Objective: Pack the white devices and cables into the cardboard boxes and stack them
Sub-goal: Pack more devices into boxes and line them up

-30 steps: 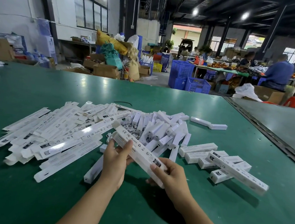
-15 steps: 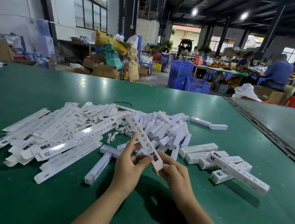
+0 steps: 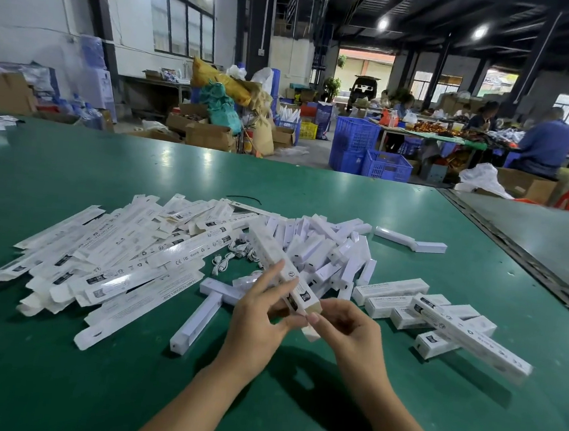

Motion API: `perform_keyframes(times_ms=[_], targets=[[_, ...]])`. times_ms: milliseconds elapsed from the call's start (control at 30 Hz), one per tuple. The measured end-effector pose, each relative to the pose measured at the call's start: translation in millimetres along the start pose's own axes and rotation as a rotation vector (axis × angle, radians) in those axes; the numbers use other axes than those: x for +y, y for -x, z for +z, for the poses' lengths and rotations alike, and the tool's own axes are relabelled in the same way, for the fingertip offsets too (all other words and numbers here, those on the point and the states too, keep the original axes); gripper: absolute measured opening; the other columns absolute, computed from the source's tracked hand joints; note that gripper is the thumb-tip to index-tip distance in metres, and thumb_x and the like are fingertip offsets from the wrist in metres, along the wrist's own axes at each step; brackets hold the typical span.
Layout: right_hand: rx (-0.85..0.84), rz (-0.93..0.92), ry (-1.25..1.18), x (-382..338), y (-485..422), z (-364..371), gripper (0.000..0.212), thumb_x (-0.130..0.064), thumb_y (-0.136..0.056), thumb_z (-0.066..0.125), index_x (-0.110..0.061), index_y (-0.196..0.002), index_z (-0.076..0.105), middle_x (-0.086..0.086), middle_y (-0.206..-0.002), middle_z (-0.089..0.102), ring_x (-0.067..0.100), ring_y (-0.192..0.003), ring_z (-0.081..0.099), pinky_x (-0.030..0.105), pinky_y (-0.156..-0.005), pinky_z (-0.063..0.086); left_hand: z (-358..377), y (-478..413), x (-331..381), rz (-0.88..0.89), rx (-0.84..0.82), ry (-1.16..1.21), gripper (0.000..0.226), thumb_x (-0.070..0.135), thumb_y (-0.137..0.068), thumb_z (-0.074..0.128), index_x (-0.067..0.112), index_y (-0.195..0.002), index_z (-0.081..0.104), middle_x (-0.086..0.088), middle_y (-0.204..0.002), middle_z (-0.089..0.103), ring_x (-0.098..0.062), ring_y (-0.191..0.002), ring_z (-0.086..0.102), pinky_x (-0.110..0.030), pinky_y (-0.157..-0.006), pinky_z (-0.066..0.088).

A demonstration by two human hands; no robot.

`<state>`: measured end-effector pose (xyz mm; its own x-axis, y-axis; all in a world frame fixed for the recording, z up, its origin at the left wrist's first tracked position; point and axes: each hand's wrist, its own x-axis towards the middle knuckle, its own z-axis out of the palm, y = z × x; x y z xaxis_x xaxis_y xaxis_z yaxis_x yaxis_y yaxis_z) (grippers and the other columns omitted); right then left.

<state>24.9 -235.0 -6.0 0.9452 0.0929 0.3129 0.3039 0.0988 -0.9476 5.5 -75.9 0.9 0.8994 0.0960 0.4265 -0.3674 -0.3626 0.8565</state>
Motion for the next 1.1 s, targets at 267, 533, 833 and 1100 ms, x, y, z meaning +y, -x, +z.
perform_keyframes(times_ms=[267,533,833,1100], targets=[[-0.044,-0.057,0.086,-3.4,1.0,-5.2,0.024,0.005,-0.088,0.066,-0.017,-0.085,0.074,0.002,-0.086,0.076,0.012,-0.074,0.070,0.020,-0.069,0.053,-5.3,3.5,2.5,0.024,-0.036,0.054,0.040,0.014,-0.081,0.082,0.036,-0.111,0.066,0.022,-0.142,0.050,-0.006,-0.121,0.061,-0.026,-0.098,0.053],[-0.067,-0.131,0.200,-3.9,3.8,-3.2,0.022,0.007,-0.082,0.072,-0.014,-0.081,0.064,-0.010,-0.100,0.074,0.012,-0.081,0.072,0.021,-0.073,0.055,-2.6,3.2,1.5,0.024,-0.094,0.144,0.030,0.003,-0.086,0.074,0.019,-0.110,0.066,0.006,-0.138,0.060,0.001,-0.109,0.066,-0.013,-0.090,0.050],[-0.176,-0.451,0.419,-5.6,1.8,-9.7,0.027,0.008,-0.080,0.061,-0.018,-0.085,0.064,-0.007,-0.096,0.070,0.008,-0.112,0.064,0.020,-0.074,0.054,-4.7,-1.0,-4.8,0.012,-0.059,0.280,0.022,0.033,-0.071,0.088,0.033,-0.080,0.068,0.017,-0.121,0.070,-0.011,-0.104,0.071,-0.025,-0.089,0.056],[-0.254,-0.439,0.614,-9.6,2.4,-10.0,0.039,-0.012,-0.078,0.081,-0.034,-0.105,0.063,-0.030,-0.106,0.065,0.003,-0.082,0.064,0.018,-0.076,0.052,-5.5,0.2,-1.2,0.007,-0.067,0.375,0.020,0.018,-0.078,0.083,0.034,-0.089,0.078,0.009,-0.109,0.076,-0.016,-0.100,0.073,-0.023,-0.083,0.057]])
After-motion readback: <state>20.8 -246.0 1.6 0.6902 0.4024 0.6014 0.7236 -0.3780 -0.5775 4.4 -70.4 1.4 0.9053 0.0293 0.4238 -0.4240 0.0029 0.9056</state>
